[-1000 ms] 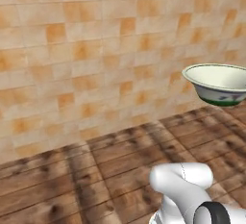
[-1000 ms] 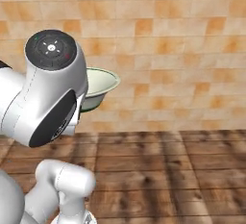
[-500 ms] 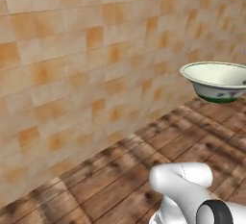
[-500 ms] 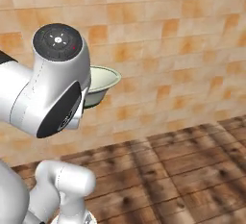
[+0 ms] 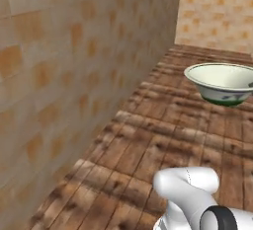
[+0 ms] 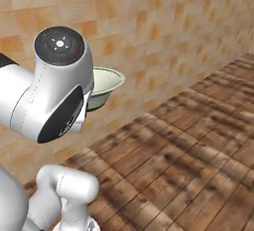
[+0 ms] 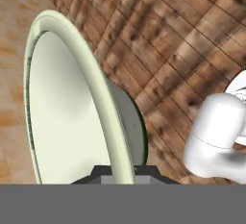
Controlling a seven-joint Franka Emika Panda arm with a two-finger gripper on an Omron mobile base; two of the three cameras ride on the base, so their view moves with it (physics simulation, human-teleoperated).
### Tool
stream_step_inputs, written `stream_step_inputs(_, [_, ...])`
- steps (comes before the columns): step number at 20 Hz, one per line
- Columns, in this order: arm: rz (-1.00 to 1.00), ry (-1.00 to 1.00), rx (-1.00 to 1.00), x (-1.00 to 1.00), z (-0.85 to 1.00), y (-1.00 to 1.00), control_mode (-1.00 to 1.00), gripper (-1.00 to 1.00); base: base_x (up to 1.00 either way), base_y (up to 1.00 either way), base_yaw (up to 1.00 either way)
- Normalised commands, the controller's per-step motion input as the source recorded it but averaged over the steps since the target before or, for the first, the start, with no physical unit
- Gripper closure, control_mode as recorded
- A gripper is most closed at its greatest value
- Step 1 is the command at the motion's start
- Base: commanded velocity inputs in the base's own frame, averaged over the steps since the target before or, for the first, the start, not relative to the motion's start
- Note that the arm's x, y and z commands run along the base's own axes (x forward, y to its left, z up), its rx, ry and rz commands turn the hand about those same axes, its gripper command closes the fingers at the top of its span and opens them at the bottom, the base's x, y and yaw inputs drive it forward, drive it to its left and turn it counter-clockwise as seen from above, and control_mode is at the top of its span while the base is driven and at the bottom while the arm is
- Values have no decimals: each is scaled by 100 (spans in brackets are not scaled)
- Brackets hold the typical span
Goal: Pick up the bowls from the cabinet and place each bowl in front of a stool on the dining counter.
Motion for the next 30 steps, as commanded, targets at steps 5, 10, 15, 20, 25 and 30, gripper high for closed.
stream_step_inputs(5, [0,0,0,0,0,0,100,100,77,0,-69])
stream_step_inputs(10, [0,0,0,0,0,0,100,100,97,1,-59])
stream_step_inputs(15, [0,0,0,0,0,0,100,100,100,11,-43])
stream_step_inputs(20, [0,0,0,0,0,0,100,100,100,17,-46])
stream_step_inputs(25, [0,0,0,0,0,0,100,100,57,14,-76])
stream_step_inputs(30, [0,0,0,0,0,0,100,100,12,7,-92])
